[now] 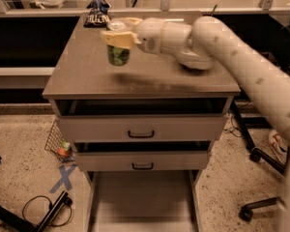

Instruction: Pick green can from bottom drawer and place on counter

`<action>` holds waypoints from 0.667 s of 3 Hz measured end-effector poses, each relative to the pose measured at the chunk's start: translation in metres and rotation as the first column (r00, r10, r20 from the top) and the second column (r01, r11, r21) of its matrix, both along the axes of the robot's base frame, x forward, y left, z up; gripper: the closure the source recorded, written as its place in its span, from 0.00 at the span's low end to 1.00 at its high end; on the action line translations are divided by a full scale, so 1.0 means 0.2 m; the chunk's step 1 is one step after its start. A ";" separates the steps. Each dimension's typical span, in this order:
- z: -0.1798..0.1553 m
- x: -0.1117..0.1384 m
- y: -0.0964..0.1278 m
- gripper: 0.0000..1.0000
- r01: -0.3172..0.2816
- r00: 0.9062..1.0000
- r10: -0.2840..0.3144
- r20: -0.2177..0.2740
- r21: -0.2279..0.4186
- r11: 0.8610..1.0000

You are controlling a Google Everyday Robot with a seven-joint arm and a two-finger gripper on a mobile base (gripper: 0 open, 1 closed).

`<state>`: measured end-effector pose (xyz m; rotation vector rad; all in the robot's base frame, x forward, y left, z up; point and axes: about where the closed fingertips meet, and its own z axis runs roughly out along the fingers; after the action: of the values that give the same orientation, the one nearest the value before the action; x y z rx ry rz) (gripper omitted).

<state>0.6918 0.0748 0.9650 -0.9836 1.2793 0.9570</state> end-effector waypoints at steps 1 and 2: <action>-0.11 0.21 0.24 1.00 -0.045 0.998 0.045 -0.039 -0.001 0.999; -0.29 0.35 0.48 0.97 -0.074 0.989 0.067 -0.132 -0.047 0.996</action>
Offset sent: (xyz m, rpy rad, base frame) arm 0.0964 0.1299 -0.1025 -0.1082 0.2257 0.0813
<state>0.7609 0.1704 0.9061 -1.0266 1.3914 1.0612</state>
